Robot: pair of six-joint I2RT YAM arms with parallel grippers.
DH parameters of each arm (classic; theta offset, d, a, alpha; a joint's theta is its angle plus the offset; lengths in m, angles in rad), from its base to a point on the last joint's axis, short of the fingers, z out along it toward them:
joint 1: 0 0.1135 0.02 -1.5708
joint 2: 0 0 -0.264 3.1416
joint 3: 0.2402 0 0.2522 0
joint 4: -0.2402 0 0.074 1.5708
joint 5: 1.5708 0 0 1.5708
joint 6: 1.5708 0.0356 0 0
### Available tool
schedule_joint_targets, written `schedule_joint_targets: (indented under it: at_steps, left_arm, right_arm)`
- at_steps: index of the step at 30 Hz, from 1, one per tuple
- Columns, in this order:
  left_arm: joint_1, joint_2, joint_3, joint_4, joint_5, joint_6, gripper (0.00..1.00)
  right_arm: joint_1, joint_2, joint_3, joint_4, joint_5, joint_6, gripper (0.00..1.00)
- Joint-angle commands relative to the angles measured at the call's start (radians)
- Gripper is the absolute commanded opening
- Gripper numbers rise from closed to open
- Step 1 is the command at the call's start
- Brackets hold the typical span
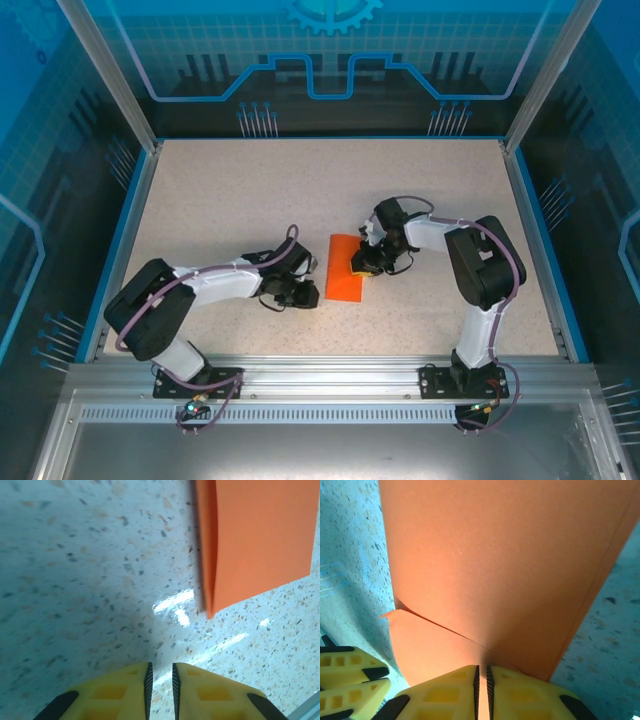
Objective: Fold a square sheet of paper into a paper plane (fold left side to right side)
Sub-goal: Fold the triangle a second time at the center of the table, then turn over the paper at the center of the table.
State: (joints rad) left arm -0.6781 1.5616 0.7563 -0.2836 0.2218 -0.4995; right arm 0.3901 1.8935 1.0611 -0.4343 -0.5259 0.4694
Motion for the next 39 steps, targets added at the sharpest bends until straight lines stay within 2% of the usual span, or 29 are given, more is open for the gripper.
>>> schedule_joint_targets:
  at_steps: [1,7,11,20,23,28,39]
  left_arm:
    - [0.027,-0.045,0.02,-0.016,0.031,-0.011,0.3]
    - [0.051,0.035,0.132,0.022,0.06,0.003,0.41]
    - [0.061,0.123,0.21,0.053,0.071,0.002,0.43]
    - [0.084,0.237,0.303,0.058,0.041,-0.002,0.43]
    - [0.084,0.238,0.302,0.079,0.062,0.006,0.36]
    - [0.084,0.229,0.289,0.07,0.034,0.024,0.23]
    - [0.084,0.221,0.274,0.069,0.018,0.019,0.21]
  right_arm:
    - [-0.017,-0.073,0.005,-0.008,0.029,-0.018,0.21]
    - [-0.044,-0.205,-0.024,-0.043,0.103,-0.061,0.43]
    - [-0.078,-0.263,-0.086,-0.027,0.1,-0.079,0.52]
    - [-0.093,-0.307,-0.217,0.09,-0.017,-0.063,0.59]
    - [-0.092,-0.293,-0.239,0.147,-0.077,-0.033,0.62]
    - [-0.078,-0.246,-0.242,0.226,-0.131,0.019,0.63]
    - [-0.017,-0.122,-0.187,0.301,-0.152,0.113,0.62]
